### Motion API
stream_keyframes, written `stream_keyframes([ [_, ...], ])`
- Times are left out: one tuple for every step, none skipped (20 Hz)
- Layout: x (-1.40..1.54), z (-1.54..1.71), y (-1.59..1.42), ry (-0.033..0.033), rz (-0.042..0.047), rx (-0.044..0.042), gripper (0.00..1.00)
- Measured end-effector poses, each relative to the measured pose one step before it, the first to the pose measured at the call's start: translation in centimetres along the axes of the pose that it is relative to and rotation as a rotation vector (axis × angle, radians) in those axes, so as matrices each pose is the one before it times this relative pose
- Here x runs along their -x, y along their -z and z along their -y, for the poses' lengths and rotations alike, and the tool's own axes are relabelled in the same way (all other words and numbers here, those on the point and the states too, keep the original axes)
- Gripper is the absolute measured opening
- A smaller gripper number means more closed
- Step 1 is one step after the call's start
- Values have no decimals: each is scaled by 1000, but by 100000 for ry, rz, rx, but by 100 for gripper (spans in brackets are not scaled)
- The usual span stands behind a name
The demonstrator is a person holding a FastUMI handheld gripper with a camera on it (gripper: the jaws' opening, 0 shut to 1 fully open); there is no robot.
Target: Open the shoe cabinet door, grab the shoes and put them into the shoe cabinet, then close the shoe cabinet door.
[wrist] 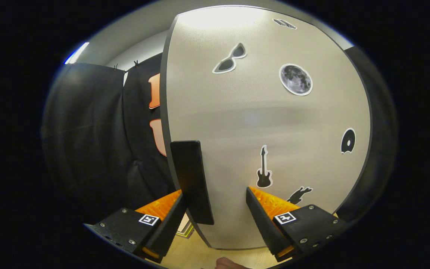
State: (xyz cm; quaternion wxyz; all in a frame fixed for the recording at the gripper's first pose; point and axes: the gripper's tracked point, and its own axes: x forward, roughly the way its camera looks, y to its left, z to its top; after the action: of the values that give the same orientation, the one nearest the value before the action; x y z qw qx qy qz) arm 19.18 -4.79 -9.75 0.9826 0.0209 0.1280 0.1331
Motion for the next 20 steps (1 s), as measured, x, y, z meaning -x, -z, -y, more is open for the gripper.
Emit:
stream_keyframes([
  [256,-130,-60,438,1173,-518,97],
  [-257,82,167,714,22,653,97],
  [17,37,-170,908,1352,1646,97],
  [-145,-53,128,479,-624,2081,97],
  [87,-30,-26,-134,45,1220,97],
  [1,-20,48,-822,-660,-472,97],
  [6,-40,-38,-1488,-725,-1273,97],
  [159,7,219,-1150,-2221,-2502,97],
  [149,-9,76,-768,-1713,-3263,97],
  [314,26,62,-193,-916,-2093,97],
  [622,140,11,492,-188,-16,97],
  [1129,146,-60,1522,819,1529,97],
  [1078,145,-125,1547,1171,2233,97],
  [1181,185,-109,1319,926,2005,97],
  [1222,191,-142,1475,949,1218,97],
  [1256,245,-158,1509,630,397,97],
  [1189,307,-192,1745,537,-126,97],
  [1264,348,-130,1841,472,-191,97],
  [1267,319,-112,1587,420,244,97],
  [1236,429,-148,2151,214,589,97],
])
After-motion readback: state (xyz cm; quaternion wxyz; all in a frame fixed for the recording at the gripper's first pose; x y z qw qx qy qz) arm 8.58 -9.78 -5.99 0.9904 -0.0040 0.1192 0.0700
